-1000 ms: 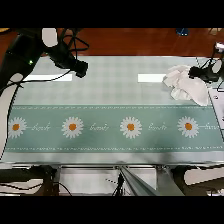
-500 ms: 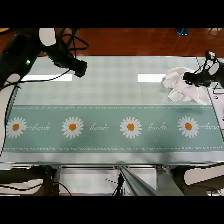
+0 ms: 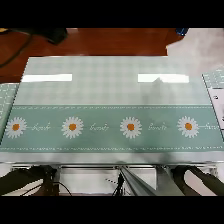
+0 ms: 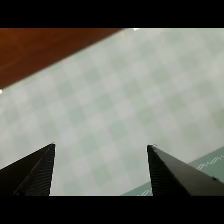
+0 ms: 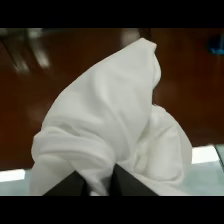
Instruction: Fold the shirts.
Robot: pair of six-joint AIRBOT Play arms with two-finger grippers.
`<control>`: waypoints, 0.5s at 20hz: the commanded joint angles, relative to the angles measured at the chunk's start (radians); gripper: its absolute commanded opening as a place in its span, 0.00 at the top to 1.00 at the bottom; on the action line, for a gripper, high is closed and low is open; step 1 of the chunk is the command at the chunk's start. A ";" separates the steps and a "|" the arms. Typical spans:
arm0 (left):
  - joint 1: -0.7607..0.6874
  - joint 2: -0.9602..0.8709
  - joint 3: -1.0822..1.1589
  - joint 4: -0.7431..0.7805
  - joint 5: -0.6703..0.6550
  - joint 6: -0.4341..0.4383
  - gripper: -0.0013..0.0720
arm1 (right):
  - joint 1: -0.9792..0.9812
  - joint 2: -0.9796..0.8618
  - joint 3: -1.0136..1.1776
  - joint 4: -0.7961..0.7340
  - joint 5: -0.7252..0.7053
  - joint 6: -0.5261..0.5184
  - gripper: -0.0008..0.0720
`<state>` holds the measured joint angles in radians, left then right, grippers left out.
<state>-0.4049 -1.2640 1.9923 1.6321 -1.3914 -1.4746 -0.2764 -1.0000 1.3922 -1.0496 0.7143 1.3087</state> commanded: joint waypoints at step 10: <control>0.000 0.150 -0.050 -0.001 -0.166 -0.031 0.01 | 0.222 0.212 0.000 0.330 0.400 -0.043 0.94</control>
<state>-0.4049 -1.1164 1.9896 1.6318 -1.5265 -1.5002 -0.1837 -0.7631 1.3930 -0.6693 1.0191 1.2560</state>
